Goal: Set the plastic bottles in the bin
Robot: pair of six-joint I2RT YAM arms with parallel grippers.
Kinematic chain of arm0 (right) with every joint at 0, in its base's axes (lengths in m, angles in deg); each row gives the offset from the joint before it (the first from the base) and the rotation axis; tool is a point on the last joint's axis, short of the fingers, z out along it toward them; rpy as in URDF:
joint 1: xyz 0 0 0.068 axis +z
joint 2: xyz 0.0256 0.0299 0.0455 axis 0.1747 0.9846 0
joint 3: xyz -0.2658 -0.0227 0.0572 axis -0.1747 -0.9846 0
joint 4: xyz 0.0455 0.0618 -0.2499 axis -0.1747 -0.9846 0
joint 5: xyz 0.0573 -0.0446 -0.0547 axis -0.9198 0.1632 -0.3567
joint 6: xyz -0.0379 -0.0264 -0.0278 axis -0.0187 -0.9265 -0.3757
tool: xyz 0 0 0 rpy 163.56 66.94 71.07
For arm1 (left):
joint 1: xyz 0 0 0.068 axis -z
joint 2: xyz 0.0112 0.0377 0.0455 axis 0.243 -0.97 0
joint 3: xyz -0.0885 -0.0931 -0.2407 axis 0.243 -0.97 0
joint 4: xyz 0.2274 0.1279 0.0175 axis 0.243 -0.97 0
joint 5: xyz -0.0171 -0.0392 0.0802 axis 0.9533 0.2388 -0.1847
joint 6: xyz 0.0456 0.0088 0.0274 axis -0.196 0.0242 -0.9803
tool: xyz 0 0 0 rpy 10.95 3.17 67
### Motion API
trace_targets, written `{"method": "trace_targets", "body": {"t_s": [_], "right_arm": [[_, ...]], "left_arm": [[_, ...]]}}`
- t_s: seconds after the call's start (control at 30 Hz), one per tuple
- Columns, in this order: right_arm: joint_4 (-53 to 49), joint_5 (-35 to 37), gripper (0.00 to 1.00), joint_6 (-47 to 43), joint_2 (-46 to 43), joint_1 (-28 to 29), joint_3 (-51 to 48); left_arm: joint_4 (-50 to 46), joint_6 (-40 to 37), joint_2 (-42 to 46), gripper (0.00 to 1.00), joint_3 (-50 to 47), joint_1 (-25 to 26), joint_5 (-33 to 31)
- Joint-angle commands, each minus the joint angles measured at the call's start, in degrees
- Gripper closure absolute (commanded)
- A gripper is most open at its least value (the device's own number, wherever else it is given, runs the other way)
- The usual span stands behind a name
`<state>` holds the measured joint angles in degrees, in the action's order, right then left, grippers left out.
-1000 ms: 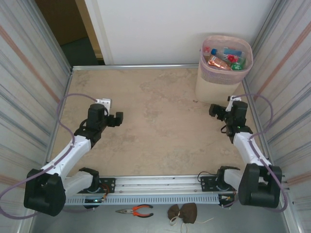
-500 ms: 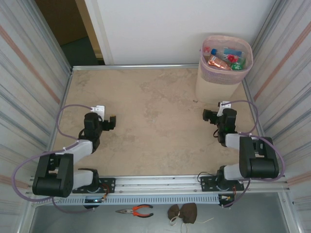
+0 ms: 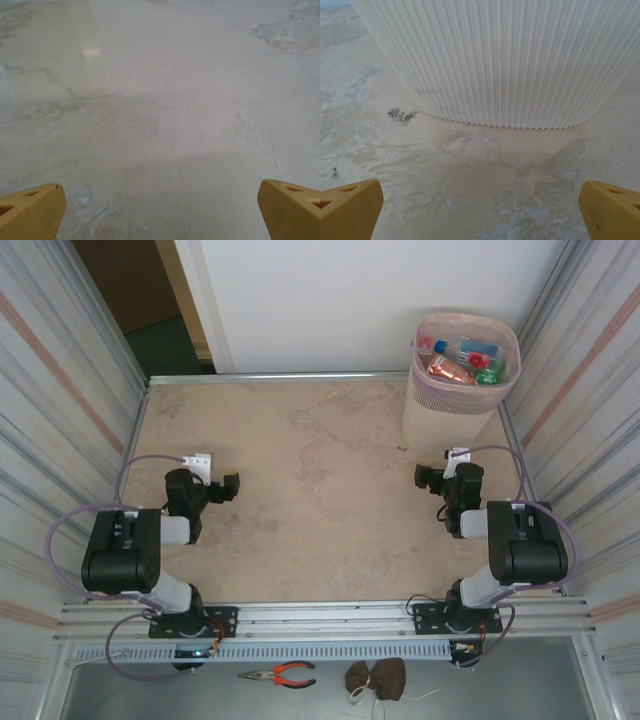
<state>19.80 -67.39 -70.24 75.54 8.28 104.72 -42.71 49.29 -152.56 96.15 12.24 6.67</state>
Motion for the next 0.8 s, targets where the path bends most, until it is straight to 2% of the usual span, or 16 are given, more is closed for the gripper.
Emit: {"method": "trace_targets", "body": {"t_s": [0.0, 0.2, 0.77], "right_arm": [[-0.1, 0.6, 0.01, 1.0, 0.4, -0.8, 1.9], [-0.1, 0.8, 0.01, 1.0, 0.5, -0.7, 1.9], [-0.2, 0.7, 0.01, 0.9, 0.4, -0.7, 1.8]], "left_arm": [[-0.6, -1.2, 0.0, 0.01, 2.7, -0.1, 1.9], [-1.2, -1.2, -0.1, 0.01, 3.2, 0.8, -0.5], [-0.9, -1.0, 0.2, 0.01, 2.8, 0.8, -0.5]]}}
